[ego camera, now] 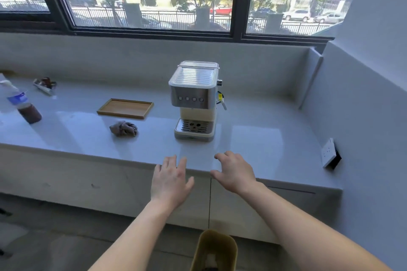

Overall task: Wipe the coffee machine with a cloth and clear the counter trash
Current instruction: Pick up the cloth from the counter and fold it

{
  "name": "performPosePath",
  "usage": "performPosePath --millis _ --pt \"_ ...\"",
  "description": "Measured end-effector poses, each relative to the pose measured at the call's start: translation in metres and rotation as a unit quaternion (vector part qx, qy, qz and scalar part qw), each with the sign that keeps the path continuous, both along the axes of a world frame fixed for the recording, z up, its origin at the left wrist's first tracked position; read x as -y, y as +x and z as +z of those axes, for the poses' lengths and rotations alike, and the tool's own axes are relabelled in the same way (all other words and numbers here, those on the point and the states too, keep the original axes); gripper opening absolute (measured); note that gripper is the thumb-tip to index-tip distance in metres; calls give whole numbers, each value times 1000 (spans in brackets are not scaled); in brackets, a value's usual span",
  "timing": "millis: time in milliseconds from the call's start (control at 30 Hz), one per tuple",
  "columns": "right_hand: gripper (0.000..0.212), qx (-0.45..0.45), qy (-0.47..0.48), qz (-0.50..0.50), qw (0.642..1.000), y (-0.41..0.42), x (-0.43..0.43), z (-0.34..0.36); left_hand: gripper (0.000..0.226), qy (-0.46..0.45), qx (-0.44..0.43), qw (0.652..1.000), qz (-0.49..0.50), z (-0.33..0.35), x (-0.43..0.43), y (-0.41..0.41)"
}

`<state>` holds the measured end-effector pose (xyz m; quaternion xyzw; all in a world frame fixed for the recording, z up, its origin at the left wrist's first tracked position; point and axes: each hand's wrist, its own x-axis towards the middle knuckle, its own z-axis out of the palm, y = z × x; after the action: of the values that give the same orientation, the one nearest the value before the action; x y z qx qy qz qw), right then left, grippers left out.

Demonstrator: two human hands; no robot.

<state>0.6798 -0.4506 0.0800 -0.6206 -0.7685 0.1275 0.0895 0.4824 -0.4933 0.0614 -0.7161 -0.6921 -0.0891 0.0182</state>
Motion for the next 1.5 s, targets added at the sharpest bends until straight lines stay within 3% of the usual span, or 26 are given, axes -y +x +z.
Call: performPosePath --millis 667,1167,1500 --pt "55 -10 5 0 1000 -258 -38 35 67 14 -21 999 27 48 -46 -266" --pt "52 -22 18 13 1000 -336 -174 16 62 -6 -28 999 26 26 -176 -335" --pt "54 -18 -39 32 999 -367 -263 -17 61 -61 -20 998 24 0 -271 -351"
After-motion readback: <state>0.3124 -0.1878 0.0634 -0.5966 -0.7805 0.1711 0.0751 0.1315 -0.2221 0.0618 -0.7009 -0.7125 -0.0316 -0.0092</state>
